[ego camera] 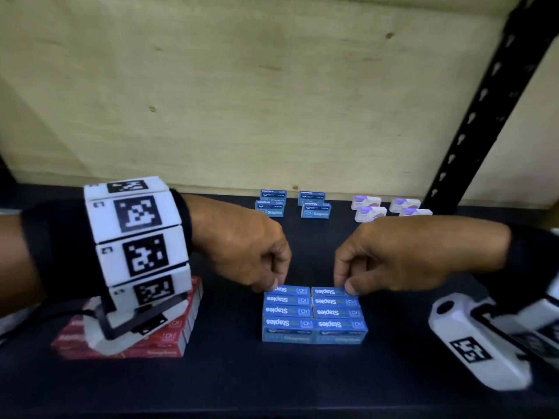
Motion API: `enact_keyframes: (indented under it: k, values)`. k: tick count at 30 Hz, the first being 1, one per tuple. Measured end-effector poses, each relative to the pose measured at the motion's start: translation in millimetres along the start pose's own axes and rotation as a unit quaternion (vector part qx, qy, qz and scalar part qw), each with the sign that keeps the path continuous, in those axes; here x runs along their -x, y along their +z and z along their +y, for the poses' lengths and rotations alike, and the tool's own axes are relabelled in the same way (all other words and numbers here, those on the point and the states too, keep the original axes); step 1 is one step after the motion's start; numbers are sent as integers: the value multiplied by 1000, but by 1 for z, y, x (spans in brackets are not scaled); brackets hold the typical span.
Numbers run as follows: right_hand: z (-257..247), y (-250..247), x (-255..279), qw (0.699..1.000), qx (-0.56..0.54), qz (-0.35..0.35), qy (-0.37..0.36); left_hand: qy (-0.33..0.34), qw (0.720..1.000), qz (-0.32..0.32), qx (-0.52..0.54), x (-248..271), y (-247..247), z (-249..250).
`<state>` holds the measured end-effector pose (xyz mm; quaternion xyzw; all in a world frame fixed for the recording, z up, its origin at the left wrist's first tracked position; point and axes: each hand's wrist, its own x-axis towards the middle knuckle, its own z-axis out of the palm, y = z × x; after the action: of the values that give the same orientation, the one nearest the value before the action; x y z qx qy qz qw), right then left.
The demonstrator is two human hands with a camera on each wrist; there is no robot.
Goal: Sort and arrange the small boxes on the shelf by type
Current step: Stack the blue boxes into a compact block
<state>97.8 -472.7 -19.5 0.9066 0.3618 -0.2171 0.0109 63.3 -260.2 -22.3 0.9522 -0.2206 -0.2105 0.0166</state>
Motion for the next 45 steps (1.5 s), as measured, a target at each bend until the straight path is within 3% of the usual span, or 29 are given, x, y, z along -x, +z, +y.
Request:
enact_keyframes:
  k: [6, 11, 16, 29, 39, 45]
  values:
    - [0, -13, -7, 999, 14, 29, 42, -20, 1000, 2, 0, -2, -4, -6]
    - [19, -34, -37, 989, 58, 116, 75, -69, 992, 88, -49, -19, -22, -26]
    - [36, -47, -79, 977, 80, 148, 128, -123, 977, 135, -110, -51, -38, -58]
    - [44, -53, -116, 977, 90, 98, 167, -150, 974, 101, -135, -88, -45, -75]
    - [38, -39, -86, 983, 93, 86, 133, -152, 968, 88, -180, -86, -36, -71]
    - [39, -29, -74, 985, 68, 95, 124, -123, 981, 51, -143, -83, -30, -68]
